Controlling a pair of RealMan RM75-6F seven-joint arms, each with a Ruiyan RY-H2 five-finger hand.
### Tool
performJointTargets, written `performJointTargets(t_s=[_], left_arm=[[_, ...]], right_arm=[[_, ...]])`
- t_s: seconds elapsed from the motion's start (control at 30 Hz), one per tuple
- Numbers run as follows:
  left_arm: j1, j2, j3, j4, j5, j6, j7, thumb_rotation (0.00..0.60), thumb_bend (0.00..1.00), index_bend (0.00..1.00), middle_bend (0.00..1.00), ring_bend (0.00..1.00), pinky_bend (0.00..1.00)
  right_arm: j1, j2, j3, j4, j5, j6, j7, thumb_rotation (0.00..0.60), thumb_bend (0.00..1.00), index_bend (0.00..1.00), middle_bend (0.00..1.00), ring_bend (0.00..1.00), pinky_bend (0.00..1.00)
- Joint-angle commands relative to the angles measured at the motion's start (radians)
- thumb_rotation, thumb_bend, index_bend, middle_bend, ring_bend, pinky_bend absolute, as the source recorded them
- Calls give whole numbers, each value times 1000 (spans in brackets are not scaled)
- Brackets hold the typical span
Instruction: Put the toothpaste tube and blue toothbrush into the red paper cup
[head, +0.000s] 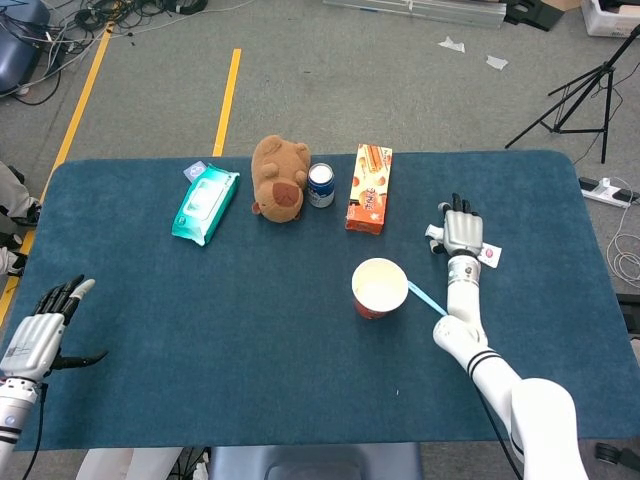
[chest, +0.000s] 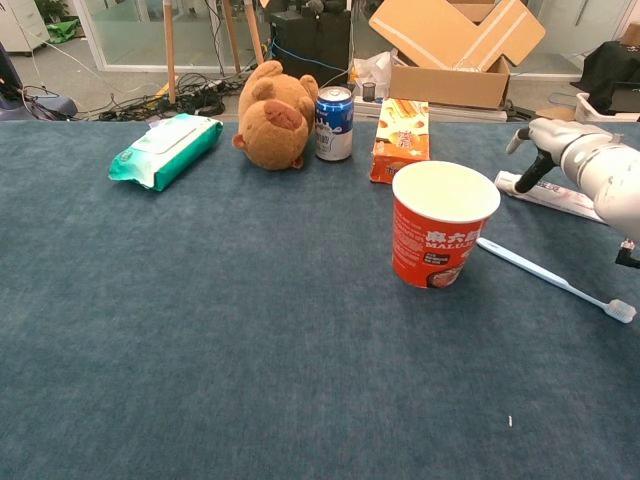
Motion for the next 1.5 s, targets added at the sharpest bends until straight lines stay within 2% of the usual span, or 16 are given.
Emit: performJointTargets(t_s=[0.03,0.4,0.73,1.5], left_arm=[[1,1,0,0,0,0,-1,600,0,0,6,0,0],[-1,2,-3,-4,1,-5,6,600,0,0,5,0,0],[-1,2,-5,-9,-2,-7,15,600,0,0,4,0,0],[6,1,-4,-5,-1,-4,8,600,0,0,4,0,0]], right_arm=[[3,5,-4,-7,13,-3,-19,600,222,278,0,0,222],[10,34,-4,-34,114,-3,-151,600,223,343,0,0,219],[9,45,-14,-65,224,-17,-262,600,230,357,0,0,219],[25,34,-48,-54,271,3,-274,600,285,420,0,0,219]])
